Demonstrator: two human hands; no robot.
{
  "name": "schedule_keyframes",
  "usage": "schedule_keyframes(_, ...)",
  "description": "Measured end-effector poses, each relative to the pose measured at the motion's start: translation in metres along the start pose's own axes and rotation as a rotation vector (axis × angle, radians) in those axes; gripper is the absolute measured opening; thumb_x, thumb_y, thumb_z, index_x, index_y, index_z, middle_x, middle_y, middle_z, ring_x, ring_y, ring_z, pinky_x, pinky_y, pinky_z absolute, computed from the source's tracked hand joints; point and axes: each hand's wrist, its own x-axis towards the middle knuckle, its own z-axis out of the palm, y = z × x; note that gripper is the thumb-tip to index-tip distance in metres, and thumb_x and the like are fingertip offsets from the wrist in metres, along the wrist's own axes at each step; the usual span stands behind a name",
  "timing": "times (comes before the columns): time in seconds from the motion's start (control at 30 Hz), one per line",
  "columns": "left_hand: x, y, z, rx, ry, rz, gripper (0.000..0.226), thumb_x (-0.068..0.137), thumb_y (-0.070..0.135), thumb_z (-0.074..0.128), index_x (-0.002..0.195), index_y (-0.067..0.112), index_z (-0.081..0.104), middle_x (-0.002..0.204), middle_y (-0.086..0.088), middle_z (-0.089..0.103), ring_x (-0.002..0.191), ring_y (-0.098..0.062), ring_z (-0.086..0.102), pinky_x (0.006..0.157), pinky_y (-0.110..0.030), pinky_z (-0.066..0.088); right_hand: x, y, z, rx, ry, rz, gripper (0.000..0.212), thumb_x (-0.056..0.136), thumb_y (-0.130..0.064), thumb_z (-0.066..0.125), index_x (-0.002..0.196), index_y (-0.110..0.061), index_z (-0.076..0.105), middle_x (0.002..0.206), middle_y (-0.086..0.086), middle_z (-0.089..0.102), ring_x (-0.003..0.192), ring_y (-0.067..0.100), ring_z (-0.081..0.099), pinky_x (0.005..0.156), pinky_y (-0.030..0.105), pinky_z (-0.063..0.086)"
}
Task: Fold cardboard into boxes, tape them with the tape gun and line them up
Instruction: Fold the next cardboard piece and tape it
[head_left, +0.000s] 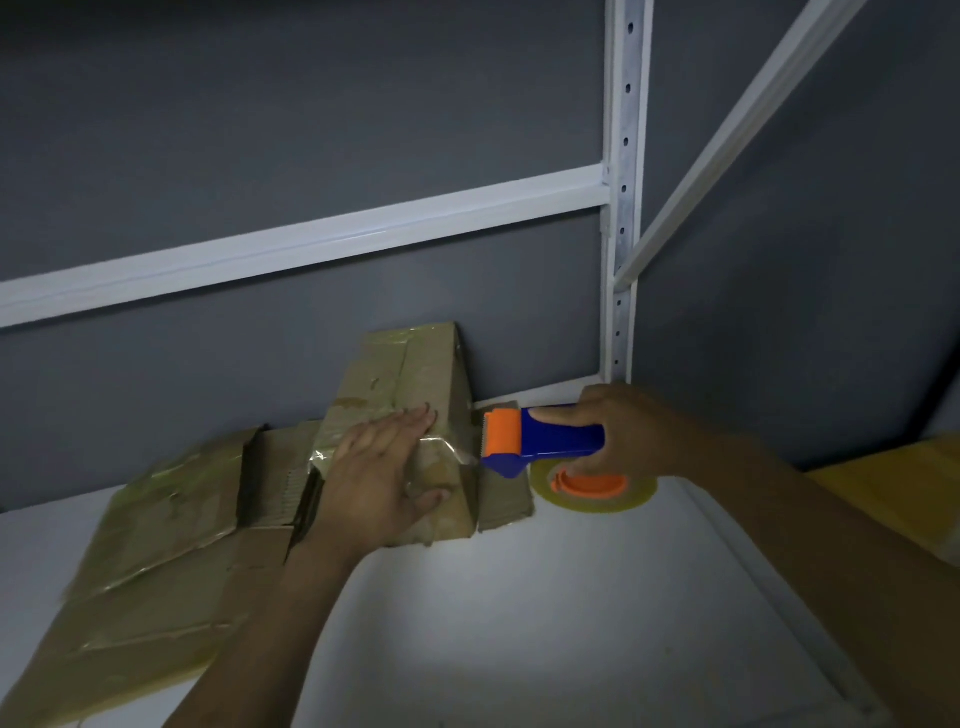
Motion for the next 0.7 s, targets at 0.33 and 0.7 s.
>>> schedule_keyframes(0.33,0.001,0.005,-0.001,-0.007,0.024,0.011,0.090,0.064,0.067,0.053,0.141,0.021,0.047,0.145,0.002,0.049,0.129,-0.023,0.049,0.105,-0.039,0.032,0.012,-0.044,0.021,-0.140,0.116,-0.043,0.069,0.086,-0.046,0.062,0.147,-0.036,0.030,0.120,-0.001,0.058,0.106,0.017,0.056,0.074,0.022,0.034)
schedule_keyframes(0.7,-0.002,0.012,-0.008,0.010,0.013,0.005,0.094,0.064,0.065,0.057,0.143,0.018,0.043,0.145,0.000,0.049,0.128,-0.026,0.050,0.104,-0.043,0.037,-0.010,-0.014,0.051,0.343,0.079,0.312,0.029,0.074,-0.039,0.073,0.102,-0.033,0.066,0.090,-0.007,0.066,0.083,0.016,0.063,0.074,0.029,0.050)
